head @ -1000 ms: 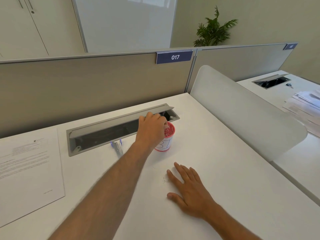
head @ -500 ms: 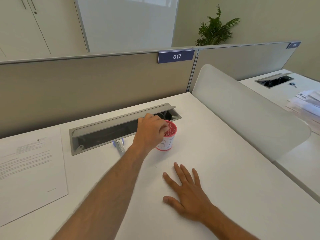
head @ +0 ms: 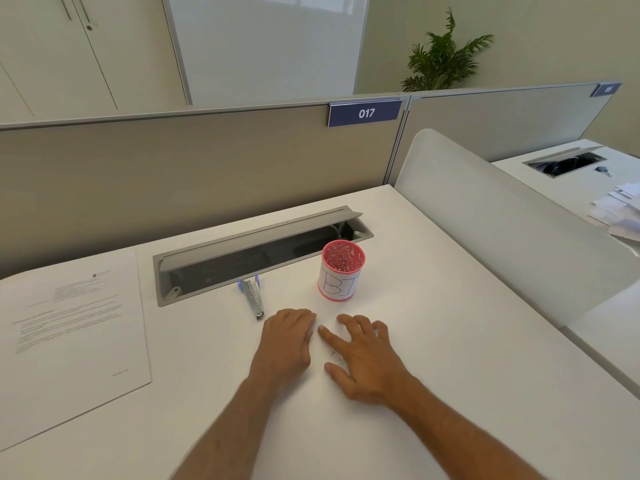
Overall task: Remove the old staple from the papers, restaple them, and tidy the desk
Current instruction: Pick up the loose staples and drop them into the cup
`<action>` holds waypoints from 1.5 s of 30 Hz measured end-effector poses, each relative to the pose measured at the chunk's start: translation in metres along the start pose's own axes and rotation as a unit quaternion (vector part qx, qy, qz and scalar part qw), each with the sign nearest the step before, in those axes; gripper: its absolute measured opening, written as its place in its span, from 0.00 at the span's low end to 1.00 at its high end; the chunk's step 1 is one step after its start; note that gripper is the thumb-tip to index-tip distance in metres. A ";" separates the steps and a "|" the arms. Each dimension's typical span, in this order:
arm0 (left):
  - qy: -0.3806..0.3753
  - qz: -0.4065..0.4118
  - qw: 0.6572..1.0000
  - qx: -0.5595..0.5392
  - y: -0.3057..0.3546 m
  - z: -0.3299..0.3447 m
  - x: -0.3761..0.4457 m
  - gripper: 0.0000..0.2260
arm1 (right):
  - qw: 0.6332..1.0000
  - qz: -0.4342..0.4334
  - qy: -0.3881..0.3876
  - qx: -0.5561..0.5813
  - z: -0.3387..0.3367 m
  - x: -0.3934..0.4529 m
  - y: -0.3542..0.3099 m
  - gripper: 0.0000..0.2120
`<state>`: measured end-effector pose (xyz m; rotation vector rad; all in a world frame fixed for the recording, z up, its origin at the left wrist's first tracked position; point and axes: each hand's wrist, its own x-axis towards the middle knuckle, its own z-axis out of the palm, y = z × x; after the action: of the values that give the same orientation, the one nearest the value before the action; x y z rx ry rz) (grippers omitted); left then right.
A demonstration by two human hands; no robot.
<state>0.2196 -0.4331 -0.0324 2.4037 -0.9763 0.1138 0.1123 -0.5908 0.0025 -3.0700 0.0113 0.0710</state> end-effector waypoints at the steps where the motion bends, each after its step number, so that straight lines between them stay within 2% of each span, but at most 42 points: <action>1: 0.001 0.001 1.000 -0.002 -0.001 0.001 -0.001 0.17 | 1.000 -0.009 0.009 -0.001 0.001 -0.003 0.002 0.29; 4: 0.002 0.013 1.000 -0.017 0.000 0.000 -0.007 0.16 | 0.998 -0.036 0.043 0.013 0.005 -0.016 0.009 0.25; 9: -0.007 0.042 0.998 -0.036 0.011 -0.002 -0.021 0.13 | 0.986 -0.018 0.083 0.142 0.010 -0.026 0.022 0.23; 12: -0.019 0.044 0.998 -0.049 0.015 0.000 -0.024 0.15 | 0.985 -0.003 0.057 0.164 0.006 -0.018 0.026 0.22; 19: -0.036 0.041 0.997 -0.052 0.020 0.001 -0.026 0.17 | 0.980 0.009 0.059 0.192 0.003 0.002 0.024 0.10; 23: -0.018 0.025 0.998 -0.051 0.024 0.003 -0.025 0.16 | 0.984 -0.008 0.075 0.161 0.003 0.006 0.021 0.06; 27: -0.007 0.009 0.998 -0.059 0.027 0.005 -0.025 0.13 | 0.988 -0.067 0.131 0.054 0.011 0.004 0.018 0.01; 30: 0.003 -0.003 0.998 -0.070 0.029 0.006 -0.025 0.11 | 0.989 -0.072 0.130 0.012 0.020 0.002 0.017 0.05; 34: 0.002 -0.020 0.996 -0.085 0.029 0.006 -0.024 0.12 | 0.990 -0.041 0.122 0.051 0.015 0.004 0.019 0.03; 40: -0.019 -0.056 0.990 -0.124 0.030 0.003 -0.021 0.11 | 0.965 0.004 0.191 0.182 -0.046 0.022 0.024 0.04; 45: -0.039 -0.052 0.991 -0.115 0.029 0.004 -0.015 0.11 | 0.959 0.039 0.221 0.171 -0.090 0.065 0.041 0.03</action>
<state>0.1893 -0.4432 -0.0274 2.2544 -0.8461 -0.1252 0.1808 -0.6385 0.0866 -2.6719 0.1500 -0.5513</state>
